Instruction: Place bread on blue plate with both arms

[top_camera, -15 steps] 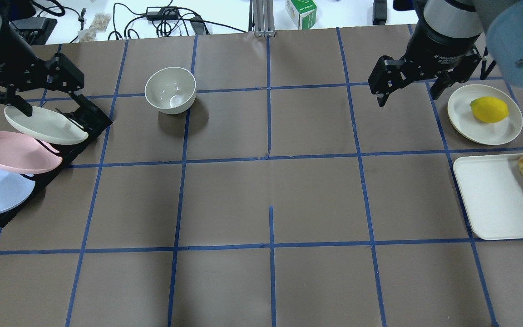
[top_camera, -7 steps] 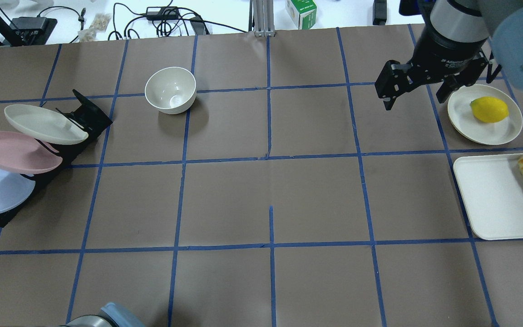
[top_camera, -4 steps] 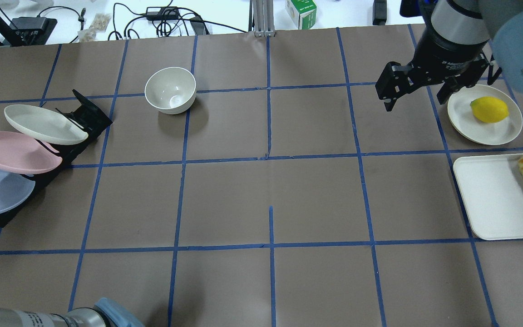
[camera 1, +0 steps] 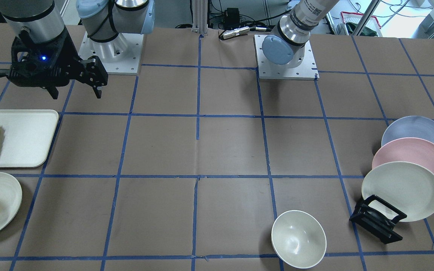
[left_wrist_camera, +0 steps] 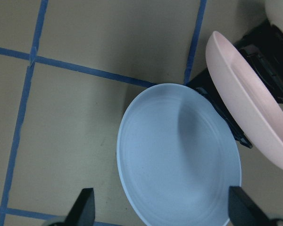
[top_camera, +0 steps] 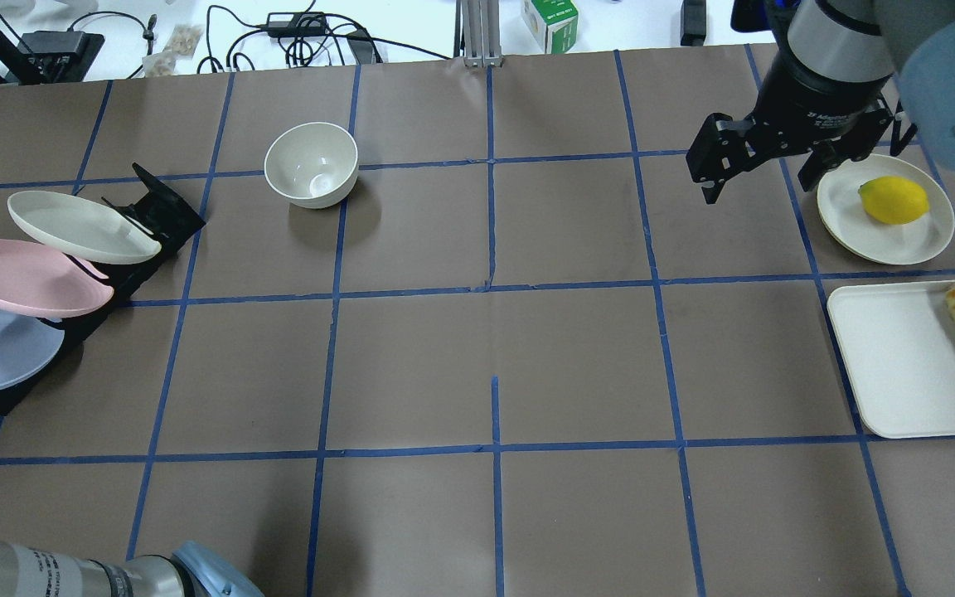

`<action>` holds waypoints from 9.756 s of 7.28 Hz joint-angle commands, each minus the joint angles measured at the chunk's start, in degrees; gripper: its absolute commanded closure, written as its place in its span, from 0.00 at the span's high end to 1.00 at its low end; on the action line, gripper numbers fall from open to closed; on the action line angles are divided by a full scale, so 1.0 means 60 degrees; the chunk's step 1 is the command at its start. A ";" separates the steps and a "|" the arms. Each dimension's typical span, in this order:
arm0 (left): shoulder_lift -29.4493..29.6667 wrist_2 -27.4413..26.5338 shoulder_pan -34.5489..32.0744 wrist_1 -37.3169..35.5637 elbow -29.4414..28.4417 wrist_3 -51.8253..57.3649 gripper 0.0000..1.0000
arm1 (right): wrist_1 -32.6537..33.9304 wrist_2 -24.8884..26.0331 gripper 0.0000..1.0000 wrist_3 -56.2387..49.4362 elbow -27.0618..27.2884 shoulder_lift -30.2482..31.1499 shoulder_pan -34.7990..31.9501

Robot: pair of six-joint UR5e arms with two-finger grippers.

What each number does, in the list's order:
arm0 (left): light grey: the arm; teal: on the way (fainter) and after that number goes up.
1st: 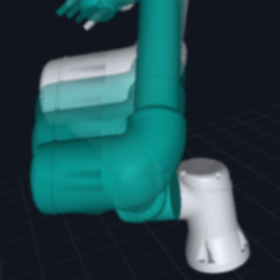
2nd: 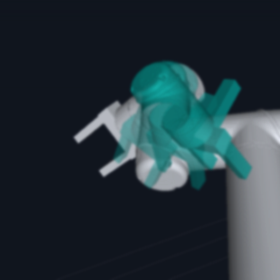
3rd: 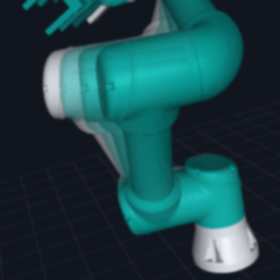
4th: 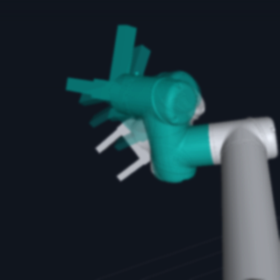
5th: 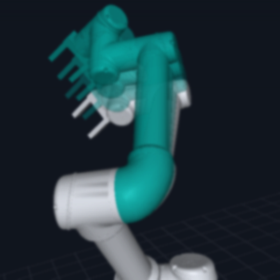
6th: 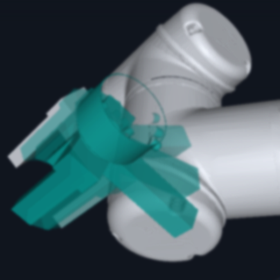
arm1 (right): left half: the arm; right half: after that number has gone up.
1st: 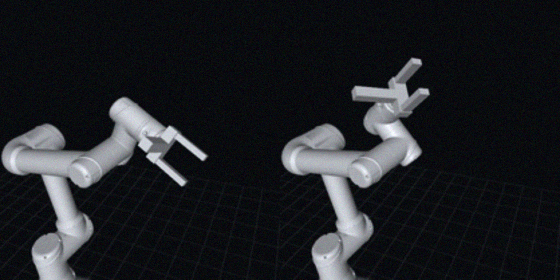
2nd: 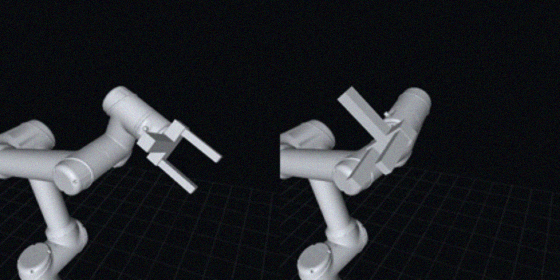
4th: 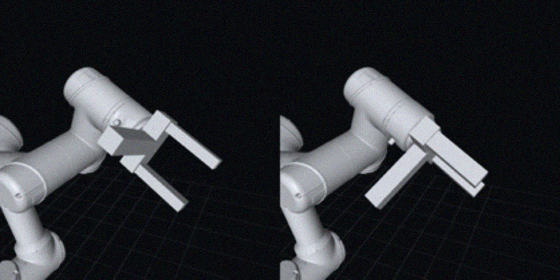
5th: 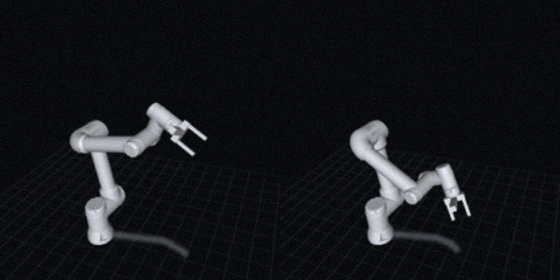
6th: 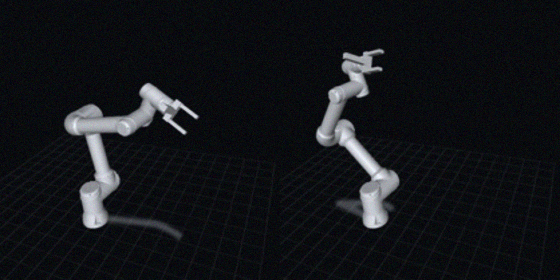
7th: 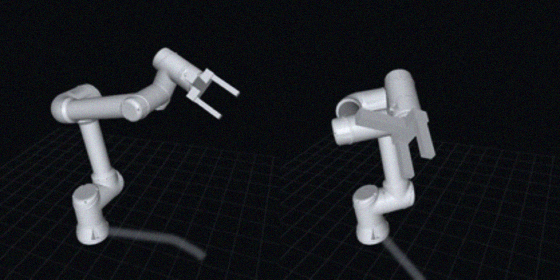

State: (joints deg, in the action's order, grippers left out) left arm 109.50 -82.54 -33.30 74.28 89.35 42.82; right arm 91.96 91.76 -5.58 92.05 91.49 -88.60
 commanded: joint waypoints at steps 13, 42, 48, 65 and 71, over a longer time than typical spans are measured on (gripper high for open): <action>0.0939 -0.0817 0.0042 -0.0119 -0.0229 -0.0398 0.00 | -0.0063 -0.0074 1.00 0.0007 0.0010 0.0059 0.0103; -0.0615 0.1937 -0.9898 -0.5872 0.3577 -1.2376 0.00 | -0.0049 0.0014 1.00 -0.0066 0.0010 0.0103 0.0162; -0.0146 0.1907 -1.0739 -0.6154 0.4385 -1.2380 0.00 | -0.0107 -0.0030 1.00 -0.0506 0.0228 0.0175 0.0600; -0.2133 -0.2254 -0.9187 0.1763 -0.0214 -0.8249 1.00 | 0.4327 0.0087 1.00 -0.8613 0.2779 -0.1899 0.6676; -0.2738 -0.2021 -0.8996 0.1990 -0.0010 -0.7798 1.00 | 0.5677 -0.0045 1.00 -0.9529 0.2691 -0.4188 0.7940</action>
State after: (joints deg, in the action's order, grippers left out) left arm 93.31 -95.58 -87.42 86.20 89.17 -5.47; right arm 124.93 91.47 -62.66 107.77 67.89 -41.04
